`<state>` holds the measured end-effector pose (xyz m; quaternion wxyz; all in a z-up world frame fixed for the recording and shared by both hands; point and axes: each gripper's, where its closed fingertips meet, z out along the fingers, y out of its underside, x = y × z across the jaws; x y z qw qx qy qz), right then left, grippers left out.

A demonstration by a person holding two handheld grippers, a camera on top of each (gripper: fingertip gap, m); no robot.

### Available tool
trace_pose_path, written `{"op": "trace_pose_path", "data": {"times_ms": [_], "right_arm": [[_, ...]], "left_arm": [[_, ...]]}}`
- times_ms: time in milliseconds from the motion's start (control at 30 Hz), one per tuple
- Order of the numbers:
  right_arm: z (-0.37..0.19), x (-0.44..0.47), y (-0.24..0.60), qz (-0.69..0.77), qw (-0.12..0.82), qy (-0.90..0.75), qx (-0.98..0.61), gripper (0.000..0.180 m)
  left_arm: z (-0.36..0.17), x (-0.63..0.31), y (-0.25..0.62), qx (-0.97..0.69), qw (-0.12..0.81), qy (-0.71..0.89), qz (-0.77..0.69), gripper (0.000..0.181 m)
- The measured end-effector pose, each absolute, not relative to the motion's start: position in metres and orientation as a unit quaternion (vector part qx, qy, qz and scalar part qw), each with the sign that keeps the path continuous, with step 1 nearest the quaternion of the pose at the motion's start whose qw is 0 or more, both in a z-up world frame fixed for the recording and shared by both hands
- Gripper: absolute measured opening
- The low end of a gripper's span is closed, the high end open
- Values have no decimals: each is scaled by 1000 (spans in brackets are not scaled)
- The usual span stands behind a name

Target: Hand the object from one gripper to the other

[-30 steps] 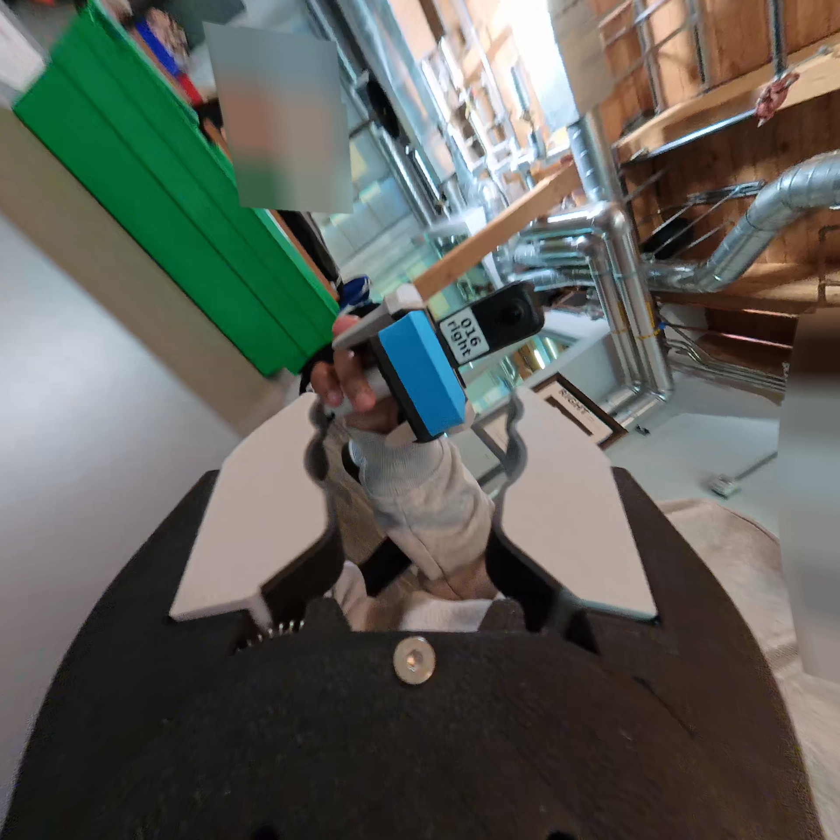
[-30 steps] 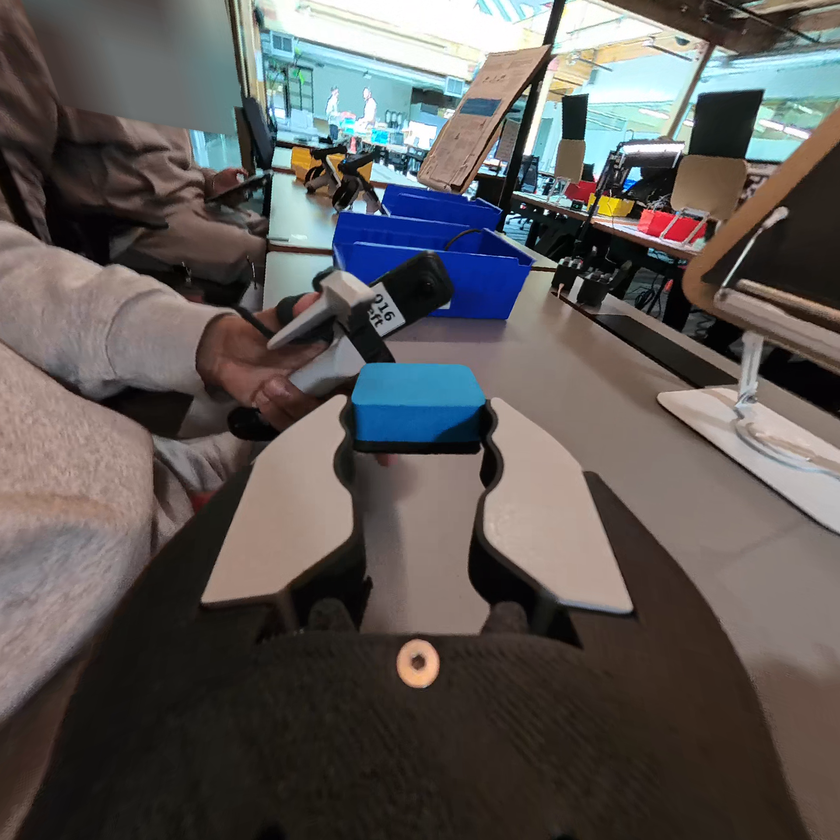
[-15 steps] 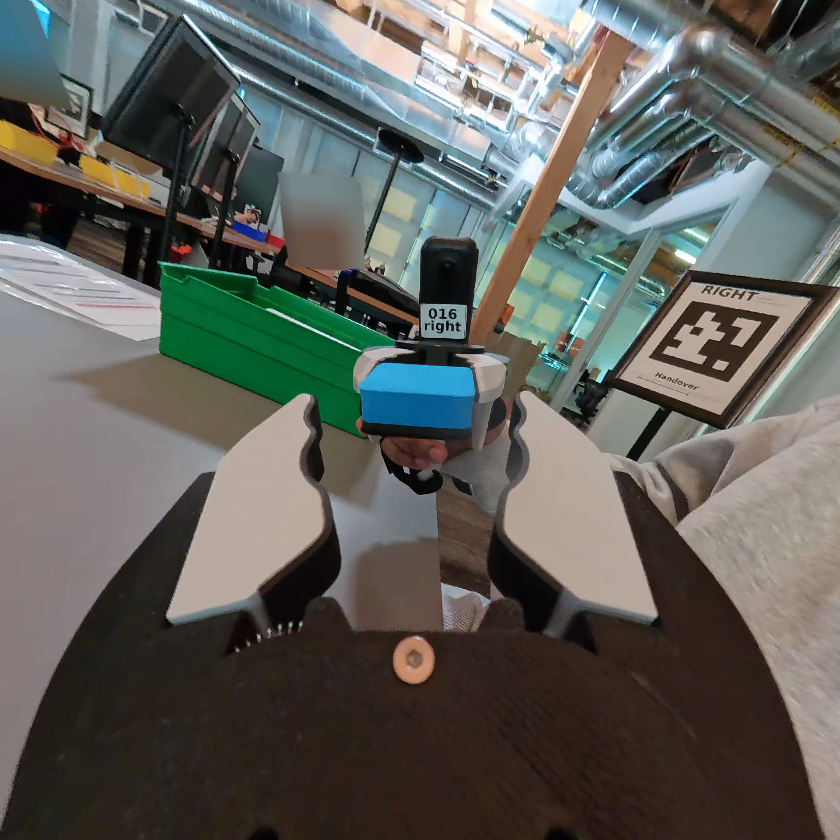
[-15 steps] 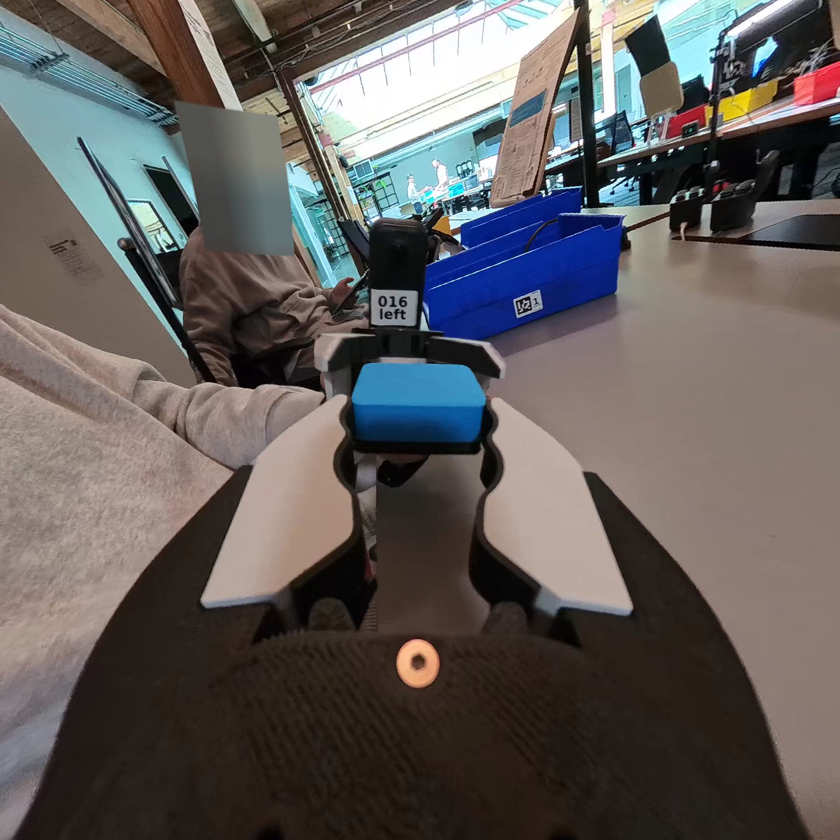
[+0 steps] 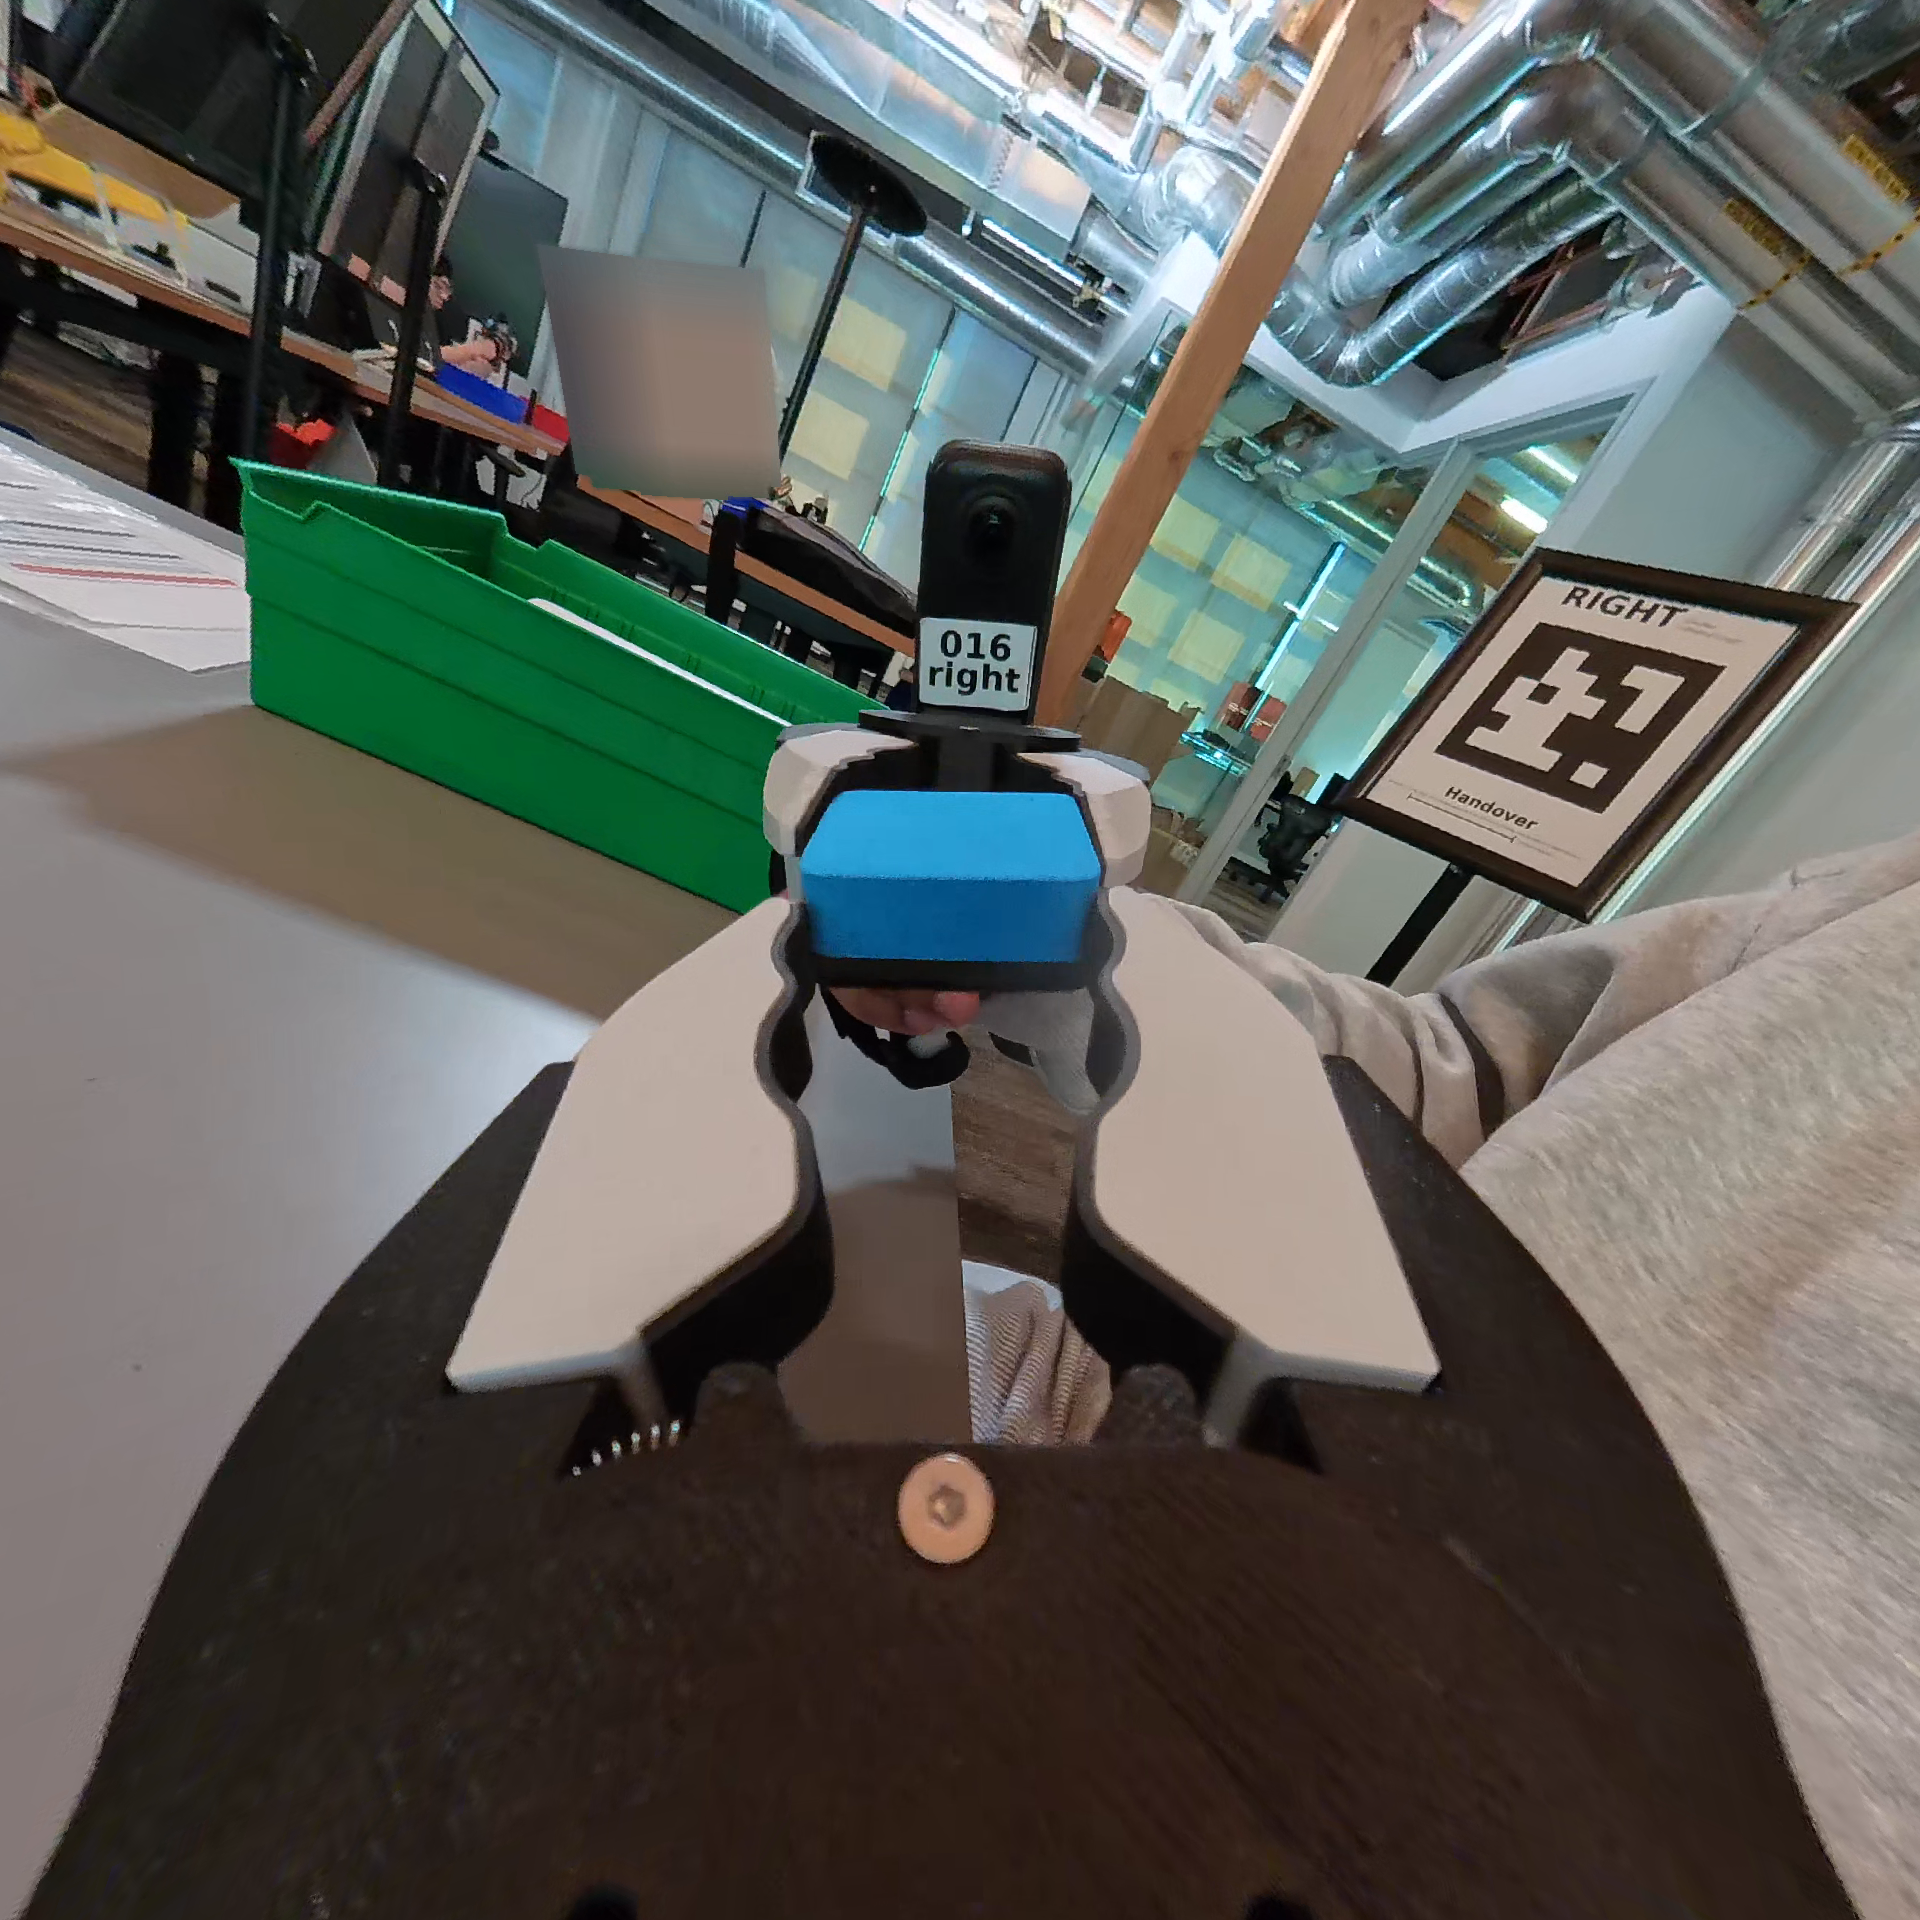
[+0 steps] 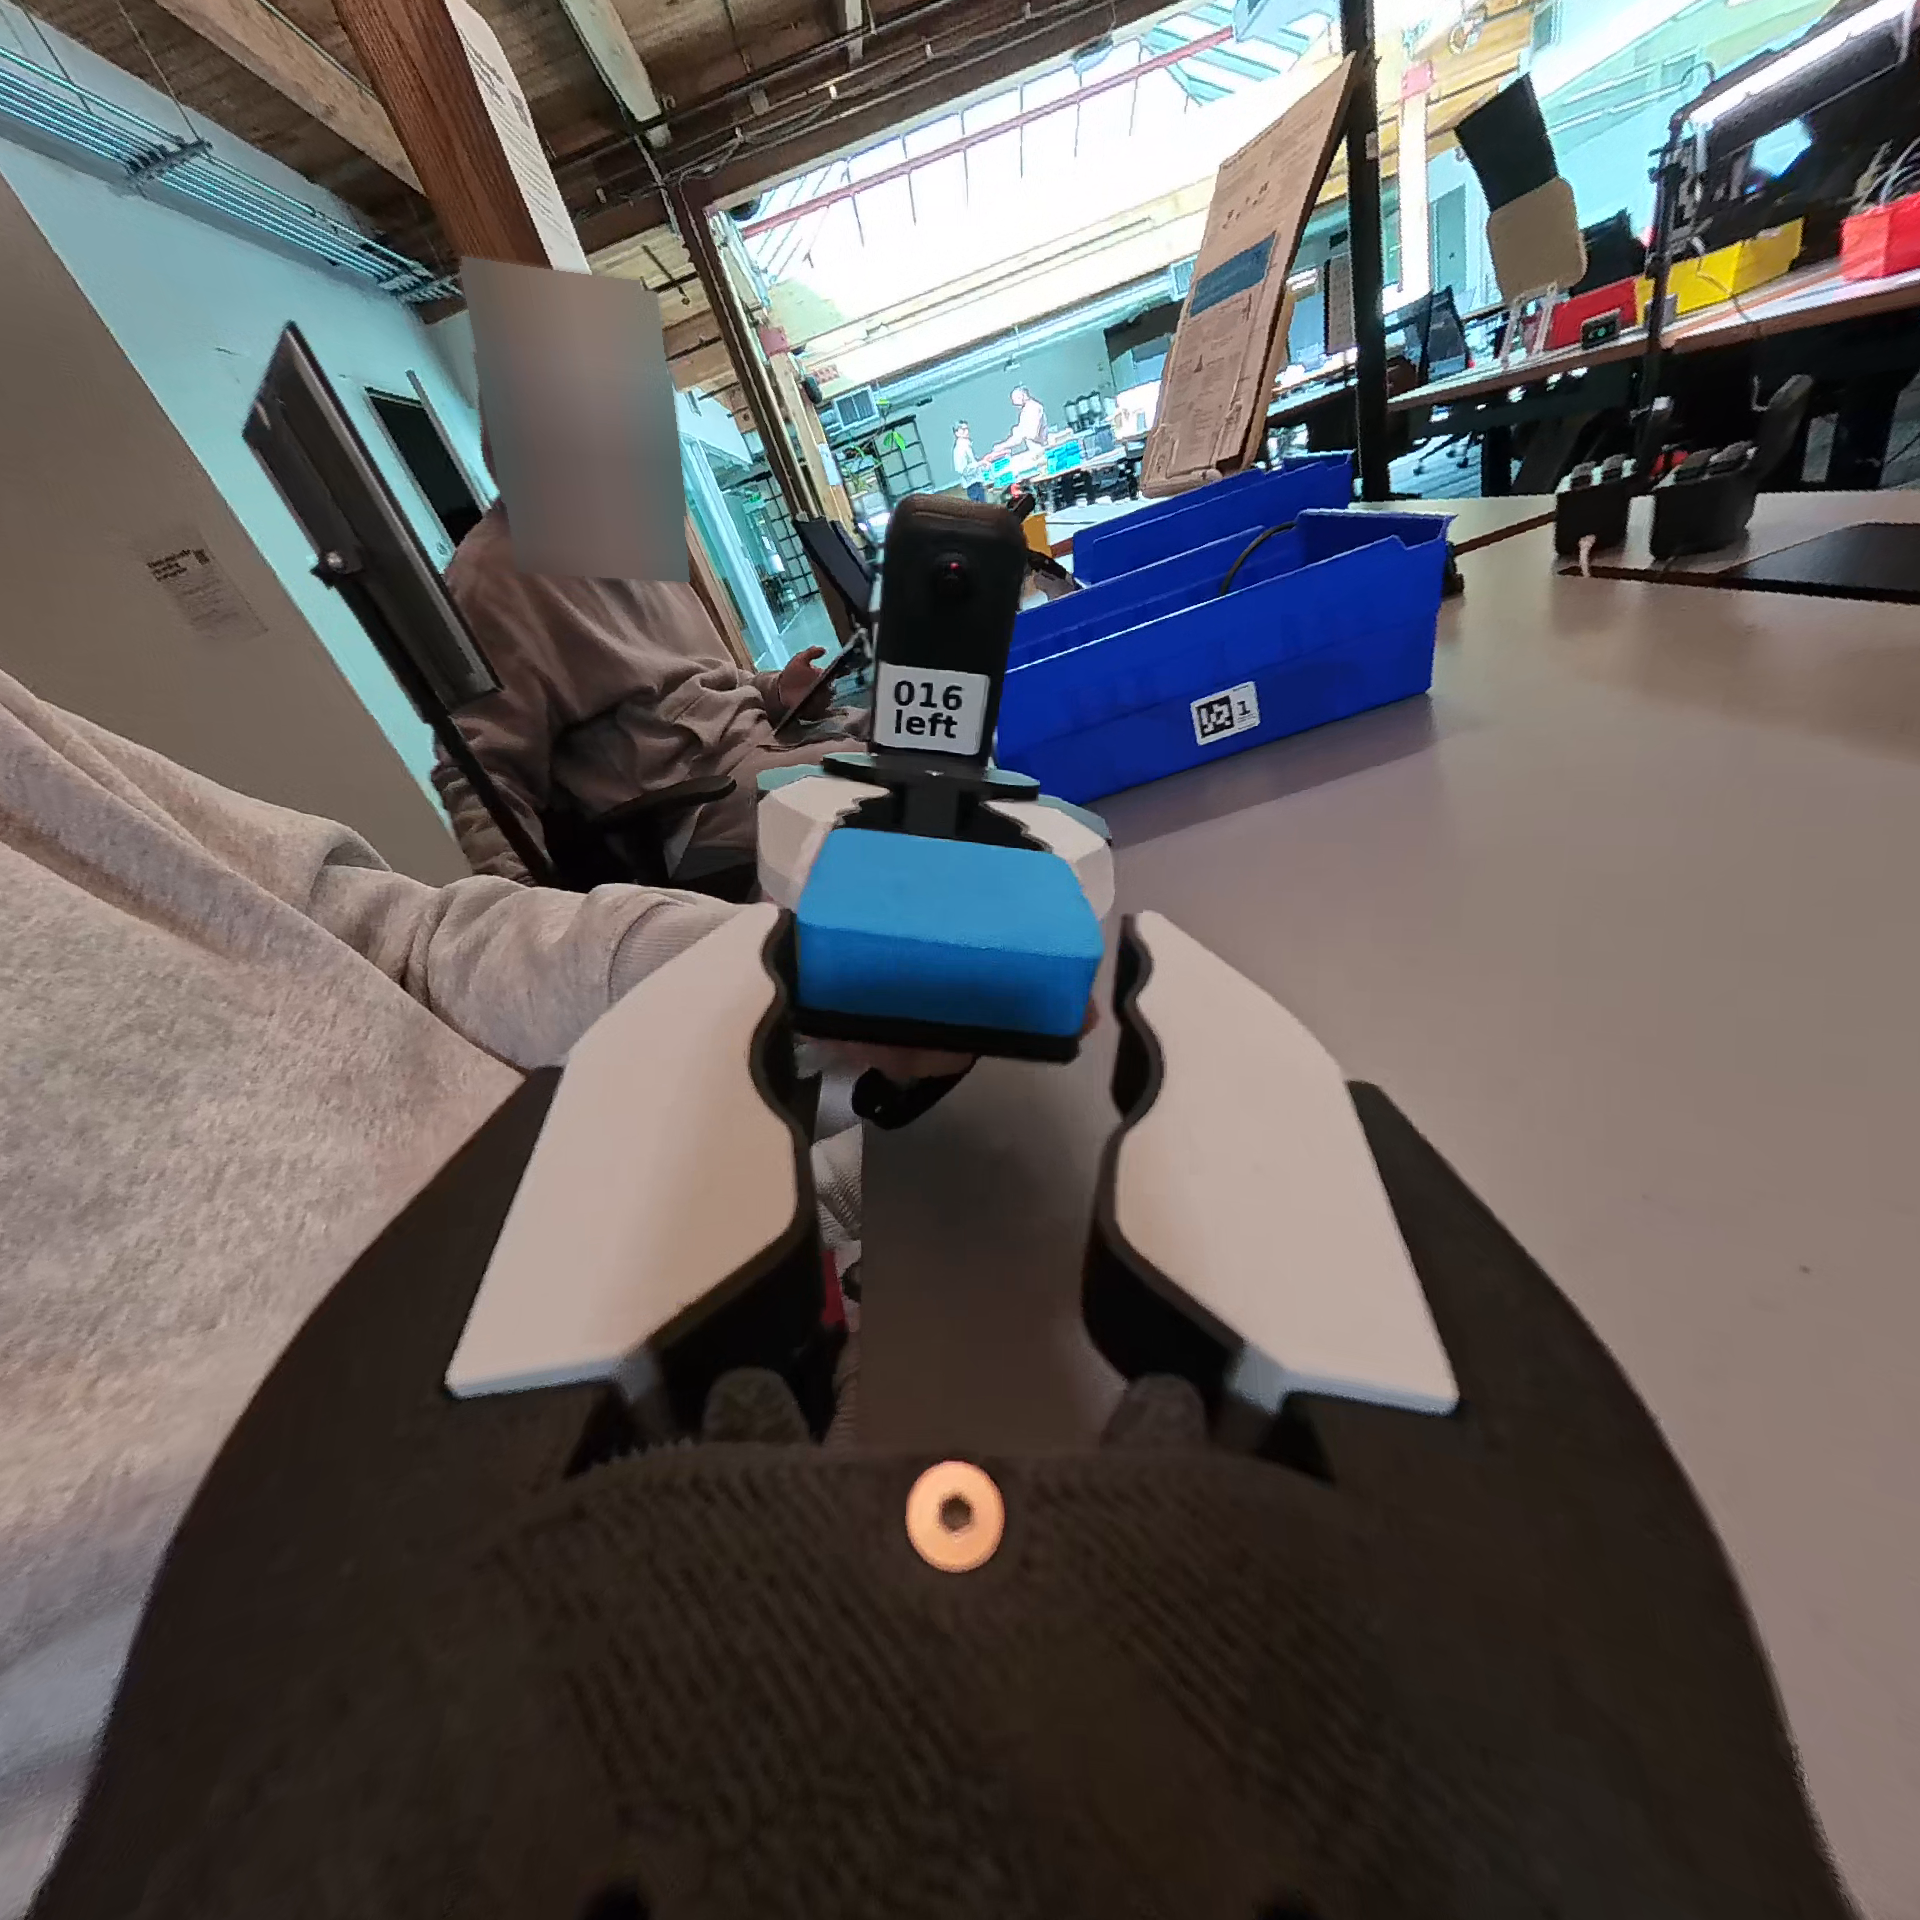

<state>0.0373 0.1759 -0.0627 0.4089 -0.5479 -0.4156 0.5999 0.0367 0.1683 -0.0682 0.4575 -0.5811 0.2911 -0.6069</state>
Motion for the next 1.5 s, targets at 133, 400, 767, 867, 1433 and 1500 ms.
{"op": "trace_pose_path", "data": {"times_ms": [133, 400, 767, 867, 1433, 1500], "right_arm": [[-64, 39, 183, 562, 453, -426, -545, 79], [-68, 38, 184, 364, 587, -553, -466, 65], [-76, 40, 177, 346, 575, -589, -451, 40], [-78, 40, 173, 344, 569, -602, -442, 23], [-64, 51, 183, 512, 471, -467, -546, 23], [-67, 49, 181, 524, 452, -463, -554, 23]], "left_arm": [[-66, 34, 170, -577, 441, 264, -635, 51], [-76, 26, 180, -576, 275, 137, -757, 51], [-77, 34, 168, -558, 187, 127, -798, 52], [-80, 35, 167, -563, 178, 128, -797, 52], [-53, 19, 180, -537, 404, 178, -719, 69], [-51, 19, 179, -538, 441, 200, -690, 65]]}}
